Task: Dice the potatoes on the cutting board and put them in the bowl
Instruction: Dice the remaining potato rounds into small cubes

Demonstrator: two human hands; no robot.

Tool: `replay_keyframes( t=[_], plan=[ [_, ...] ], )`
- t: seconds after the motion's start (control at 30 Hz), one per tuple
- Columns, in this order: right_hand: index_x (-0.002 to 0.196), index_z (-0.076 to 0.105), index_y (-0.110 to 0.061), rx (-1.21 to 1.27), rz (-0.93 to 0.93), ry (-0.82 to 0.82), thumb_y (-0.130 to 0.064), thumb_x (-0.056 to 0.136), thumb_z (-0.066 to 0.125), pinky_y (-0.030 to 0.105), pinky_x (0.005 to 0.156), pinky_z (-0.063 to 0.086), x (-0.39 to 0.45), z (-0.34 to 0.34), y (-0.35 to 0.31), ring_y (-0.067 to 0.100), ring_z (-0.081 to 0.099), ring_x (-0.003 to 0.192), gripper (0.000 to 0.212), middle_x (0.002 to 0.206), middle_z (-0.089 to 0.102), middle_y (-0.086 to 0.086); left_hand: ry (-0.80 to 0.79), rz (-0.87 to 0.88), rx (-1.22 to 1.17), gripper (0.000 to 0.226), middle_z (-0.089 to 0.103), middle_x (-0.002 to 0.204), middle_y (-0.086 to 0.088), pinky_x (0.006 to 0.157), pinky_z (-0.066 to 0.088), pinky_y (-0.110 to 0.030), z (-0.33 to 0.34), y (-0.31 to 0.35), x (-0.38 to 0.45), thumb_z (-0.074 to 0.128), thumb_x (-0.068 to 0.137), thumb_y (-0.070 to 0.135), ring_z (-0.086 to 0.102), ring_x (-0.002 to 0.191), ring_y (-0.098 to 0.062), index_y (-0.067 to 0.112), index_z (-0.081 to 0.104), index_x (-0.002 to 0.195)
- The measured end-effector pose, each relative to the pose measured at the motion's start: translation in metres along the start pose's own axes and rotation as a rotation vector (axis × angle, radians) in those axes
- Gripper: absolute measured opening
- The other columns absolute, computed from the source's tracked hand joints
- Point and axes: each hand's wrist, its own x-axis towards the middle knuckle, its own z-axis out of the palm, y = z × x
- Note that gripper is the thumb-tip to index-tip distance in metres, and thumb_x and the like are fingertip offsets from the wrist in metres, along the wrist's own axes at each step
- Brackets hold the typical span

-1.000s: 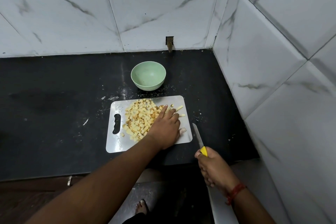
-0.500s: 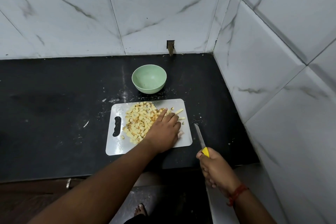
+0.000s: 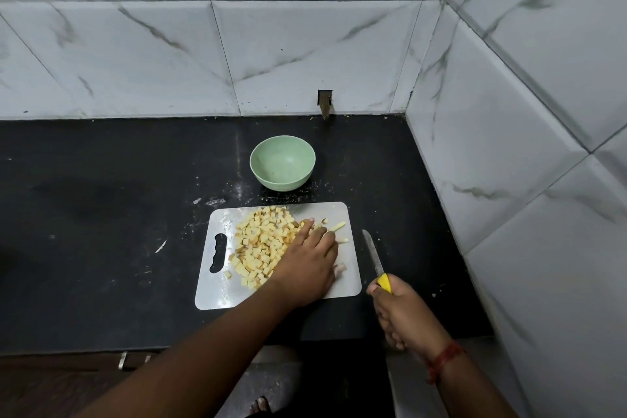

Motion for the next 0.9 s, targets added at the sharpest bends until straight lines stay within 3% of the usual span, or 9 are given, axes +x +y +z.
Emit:
replay_keyframes(
  t=[0.13,0.2,0.3,0.47,0.8,0.9],
  plan=[
    [0.086,0.048,-0.014,-0.034,0.009,0.003,-0.023,0.101,0.045,0.019,0.04,0.021,0.012,0.003,-0.001,0.012,0.026,0.04,0.017,0.057,0.038,0.0,-0.039,-0.033,-0.037,0.07,0.047,0.146,-0.015,0.126,0.012,-0.053,0.003,0.001,0.006,0.021,0.106,0.052,0.036,0.142,-0.034,0.002,0.05,0.145],
    [0.083,0.045,-0.015,-0.198,0.006,0.053,-0.027,0.1,0.044,0.023,0.042,0.026,0.021,0.004,0.0,0.013,0.031,0.043,0.021,0.061,0.041,0.002,-0.061,-0.029,-0.059,0.071,0.046,0.146,-0.015,0.126,0.009,-0.052,0.005,0.001,0.01,0.019,0.106,0.052,0.034,0.142,-0.034,0.002,0.049,0.145],
    [0.088,0.045,-0.012,-0.527,-0.045,0.12,-0.027,0.099,0.042,0.029,0.054,0.036,0.034,0.007,0.0,0.019,0.046,0.059,0.019,0.073,0.051,0.006,-0.045,-0.032,-0.062,0.068,0.05,0.14,-0.012,0.126,0.009,-0.053,0.012,-0.001,0.007,0.02,0.106,0.051,0.039,0.137,-0.032,0.004,0.05,0.145],
    [0.101,0.043,-0.009,-0.86,-0.09,0.152,-0.022,0.102,0.039,0.033,0.075,0.045,0.043,0.02,-0.004,0.03,0.062,0.095,0.013,0.104,0.063,0.015,-0.025,-0.055,-0.102,0.065,0.053,0.137,-0.01,0.126,0.012,-0.054,0.018,-0.002,0.004,0.024,0.106,0.049,0.042,0.136,-0.03,0.006,0.048,0.148],
    [0.108,0.042,-0.007,-1.008,0.028,0.091,-0.004,0.094,0.04,0.026,0.071,0.038,0.052,0.029,-0.002,0.031,0.064,0.102,0.014,0.113,0.063,0.018,-0.007,-0.062,-0.116,0.064,0.056,0.132,-0.011,0.127,0.012,-0.048,0.014,0.003,0.007,0.026,0.106,0.048,0.045,0.13,-0.03,0.003,0.054,0.142],
    [0.097,0.037,-0.011,-0.953,0.015,0.07,-0.008,0.098,0.039,0.025,0.071,0.036,0.038,0.024,0.008,0.032,0.063,0.103,0.003,0.113,0.063,0.019,0.015,-0.072,-0.122,0.063,0.058,0.13,-0.011,0.126,0.017,-0.047,0.014,0.005,0.008,0.028,0.106,0.048,0.048,0.128,-0.03,0.003,0.057,0.139]
  ],
)
